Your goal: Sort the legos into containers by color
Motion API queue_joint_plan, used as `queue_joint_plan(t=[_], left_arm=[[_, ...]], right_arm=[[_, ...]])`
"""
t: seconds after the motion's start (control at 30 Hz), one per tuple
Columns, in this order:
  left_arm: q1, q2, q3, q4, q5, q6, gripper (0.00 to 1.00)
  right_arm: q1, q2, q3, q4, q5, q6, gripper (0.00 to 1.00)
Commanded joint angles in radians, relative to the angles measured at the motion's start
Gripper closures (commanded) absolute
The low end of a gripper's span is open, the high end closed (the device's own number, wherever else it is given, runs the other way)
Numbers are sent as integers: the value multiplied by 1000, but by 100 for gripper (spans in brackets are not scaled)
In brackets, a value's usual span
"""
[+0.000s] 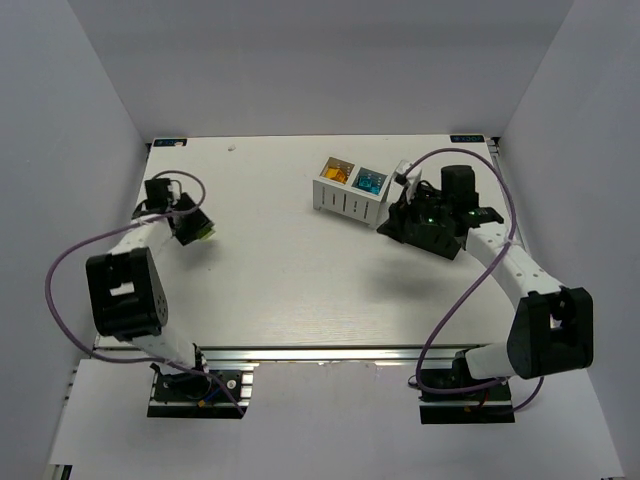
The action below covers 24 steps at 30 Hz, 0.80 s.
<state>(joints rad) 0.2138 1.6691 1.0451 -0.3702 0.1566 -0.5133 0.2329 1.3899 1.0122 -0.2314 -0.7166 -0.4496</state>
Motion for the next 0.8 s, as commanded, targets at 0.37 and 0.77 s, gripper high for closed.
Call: queue_joint_plan(t=[0.37, 0.77], left_arm=[[-730, -77, 157, 447, 135, -318, 76], [-1010, 486, 933, 384, 196, -314, 76]], right_arm=[[-303, -140, 114, 172, 40, 362, 87], [-486, -226, 111, 141, -4, 427, 70]])
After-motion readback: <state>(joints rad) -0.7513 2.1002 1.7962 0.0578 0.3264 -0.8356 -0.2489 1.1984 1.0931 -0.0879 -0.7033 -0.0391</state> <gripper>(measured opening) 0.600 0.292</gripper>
